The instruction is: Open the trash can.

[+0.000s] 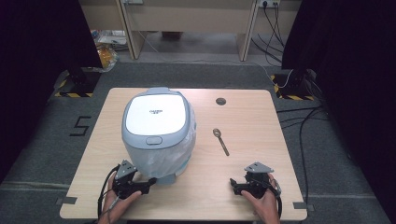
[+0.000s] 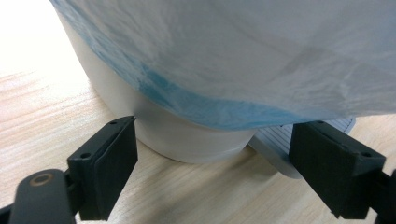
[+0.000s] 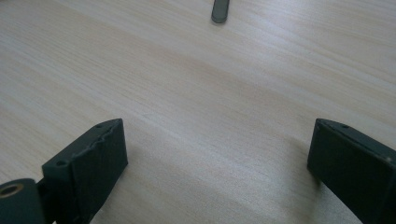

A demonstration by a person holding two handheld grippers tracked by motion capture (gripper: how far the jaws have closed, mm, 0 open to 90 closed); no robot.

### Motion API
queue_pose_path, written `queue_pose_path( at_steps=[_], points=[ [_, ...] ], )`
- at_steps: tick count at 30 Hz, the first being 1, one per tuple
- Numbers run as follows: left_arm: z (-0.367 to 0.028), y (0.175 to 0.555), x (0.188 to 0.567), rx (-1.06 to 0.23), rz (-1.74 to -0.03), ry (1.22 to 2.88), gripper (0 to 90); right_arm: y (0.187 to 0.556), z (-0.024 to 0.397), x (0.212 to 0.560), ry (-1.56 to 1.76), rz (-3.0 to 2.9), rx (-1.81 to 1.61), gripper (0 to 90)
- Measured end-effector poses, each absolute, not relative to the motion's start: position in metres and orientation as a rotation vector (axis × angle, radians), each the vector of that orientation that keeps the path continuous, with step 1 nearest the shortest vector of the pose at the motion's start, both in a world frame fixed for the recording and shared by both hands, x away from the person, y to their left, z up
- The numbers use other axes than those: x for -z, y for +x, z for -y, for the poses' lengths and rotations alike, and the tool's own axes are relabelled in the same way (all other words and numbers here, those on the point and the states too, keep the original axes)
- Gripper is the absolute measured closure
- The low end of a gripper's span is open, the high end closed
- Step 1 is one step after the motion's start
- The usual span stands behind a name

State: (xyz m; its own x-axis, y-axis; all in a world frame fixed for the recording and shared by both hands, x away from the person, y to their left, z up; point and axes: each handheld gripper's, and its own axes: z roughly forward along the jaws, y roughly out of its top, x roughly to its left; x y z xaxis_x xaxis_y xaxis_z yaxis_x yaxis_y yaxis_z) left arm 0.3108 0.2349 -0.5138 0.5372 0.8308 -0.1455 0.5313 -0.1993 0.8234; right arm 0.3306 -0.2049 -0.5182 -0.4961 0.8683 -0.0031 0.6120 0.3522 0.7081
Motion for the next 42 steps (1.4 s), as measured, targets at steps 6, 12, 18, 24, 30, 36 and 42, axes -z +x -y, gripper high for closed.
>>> queue_pose_path(
  at_steps=[6,12,18,24,30,36,42],
  points=[
    [-0.2293,0.3067,0.5168,-0.426,-1.149,1.839,12.1,0.3306,0.2049,0.5182,1.299,-2.241,-0.928,4.9],
    [-0.2307,0.3065,0.5215,-0.392,-1.178,1.808,12.8,0.3305,0.2049,0.5182,1.299,-2.241,-0.928,4.9],
    [-0.2300,0.3071,0.5217,-0.393,-1.183,1.827,12.9,0.3306,0.2051,0.5182,1.295,-2.243,-0.926,4.9],
    [-0.2278,0.3066,0.5211,-0.416,-1.175,1.854,13.5,0.3306,0.2051,0.5182,1.296,-2.243,-0.926,4.9],
    [-0.2271,0.3075,0.5207,-0.422,-1.174,1.877,13.3,0.3306,0.2049,0.5182,1.298,-2.242,-0.928,4.9],
    [-0.2274,0.3089,0.5221,-0.409,-1.176,1.891,13.2,0.3304,0.2049,0.5181,1.300,-2.242,-0.926,4.9],
    [-0.2247,0.3088,0.5222,-0.425,-1.182,1.914,13.2,0.3305,0.2051,0.5181,1.296,-2.244,-0.924,4.9]
  ],
)
